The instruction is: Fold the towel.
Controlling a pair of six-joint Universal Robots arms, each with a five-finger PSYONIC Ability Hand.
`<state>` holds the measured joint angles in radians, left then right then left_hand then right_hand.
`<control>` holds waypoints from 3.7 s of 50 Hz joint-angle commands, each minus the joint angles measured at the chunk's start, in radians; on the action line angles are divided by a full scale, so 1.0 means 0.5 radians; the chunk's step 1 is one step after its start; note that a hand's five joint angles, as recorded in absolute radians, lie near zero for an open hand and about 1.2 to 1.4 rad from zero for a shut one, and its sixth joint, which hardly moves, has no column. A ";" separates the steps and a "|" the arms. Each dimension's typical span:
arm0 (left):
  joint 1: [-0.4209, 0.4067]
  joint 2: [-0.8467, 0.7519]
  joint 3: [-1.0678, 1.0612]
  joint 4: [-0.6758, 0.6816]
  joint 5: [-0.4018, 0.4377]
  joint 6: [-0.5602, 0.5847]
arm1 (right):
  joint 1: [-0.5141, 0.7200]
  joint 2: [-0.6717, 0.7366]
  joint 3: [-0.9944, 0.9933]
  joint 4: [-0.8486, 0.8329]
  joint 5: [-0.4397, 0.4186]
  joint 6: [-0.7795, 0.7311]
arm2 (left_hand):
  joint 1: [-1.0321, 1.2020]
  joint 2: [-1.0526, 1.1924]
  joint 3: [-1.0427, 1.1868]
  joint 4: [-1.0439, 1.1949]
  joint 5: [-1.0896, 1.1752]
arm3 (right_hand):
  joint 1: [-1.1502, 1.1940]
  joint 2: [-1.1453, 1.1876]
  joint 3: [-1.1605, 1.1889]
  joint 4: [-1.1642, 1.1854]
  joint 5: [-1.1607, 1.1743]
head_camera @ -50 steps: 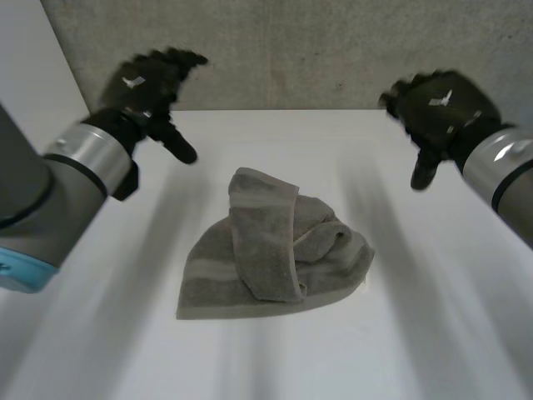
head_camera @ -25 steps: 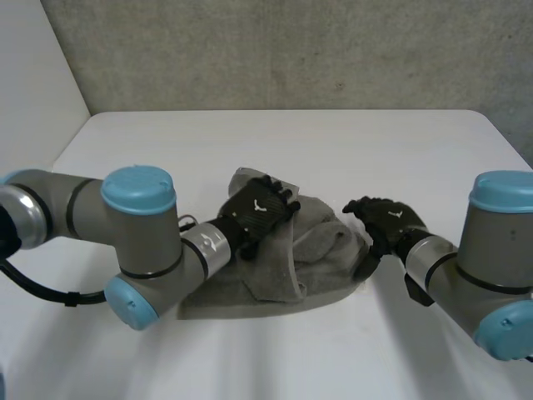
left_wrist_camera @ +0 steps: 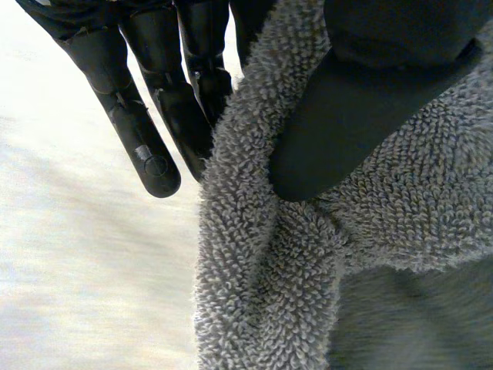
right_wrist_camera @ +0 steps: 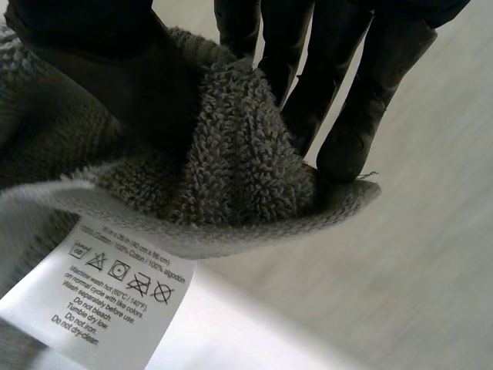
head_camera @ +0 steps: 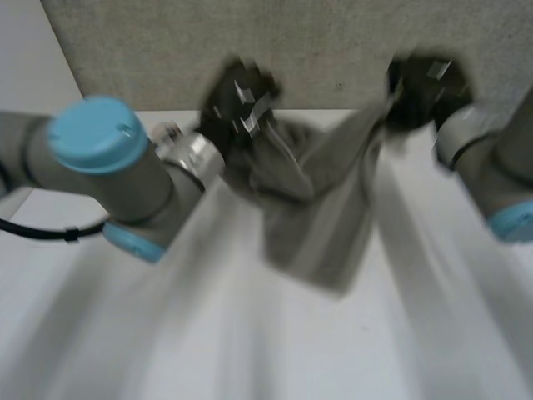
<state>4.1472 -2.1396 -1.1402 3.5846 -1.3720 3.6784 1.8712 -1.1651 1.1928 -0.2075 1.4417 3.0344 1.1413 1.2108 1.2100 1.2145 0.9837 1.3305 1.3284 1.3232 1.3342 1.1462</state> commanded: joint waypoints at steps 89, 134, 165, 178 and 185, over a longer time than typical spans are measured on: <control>0.480 -0.387 -0.156 -0.972 0.155 -0.055 | -0.447 -0.127 1.268 0.022 -0.291 -1.553 | -1.215 -1.354 -1.353 -1.362 -1.249 | 0.131 0.136 0.146 0.124 0.151; 0.391 -0.071 -0.205 -1.205 0.133 0.200 | -0.447 -0.093 1.271 0.022 -0.294 -1.571 | 0.510 0.371 0.373 0.363 0.476 | 0.131 0.136 0.146 0.124 0.151; 0.968 1.435 -1.333 -0.782 0.155 -0.666 | -0.739 -0.956 0.483 1.504 -0.825 -1.132 | 0.510 0.371 0.373 0.363 0.476 | 0.131 0.136 0.146 0.124 0.151; 0.928 0.801 -1.184 -0.678 0.127 -0.653 | -0.662 -0.290 0.234 1.743 -0.733 -1.491 | 0.510 0.371 0.373 0.363 0.476 | 0.131 0.136 0.146 0.124 0.151; 0.759 0.392 -0.524 -0.613 0.004 -0.659 | -0.350 0.130 -0.473 1.328 -0.408 -1.375 | 0.510 0.371 0.373 0.363 0.476 | 0.131 0.136 0.146 0.124 0.151</control>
<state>4.5901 -1.8021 -1.6513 3.2553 -1.3207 3.3512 1.5937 -1.2281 1.1954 0.6264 1.1299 2.3026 1.1734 1.2157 1.2160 1.2181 1.0139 1.3305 1.3360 1.3430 1.3343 1.1581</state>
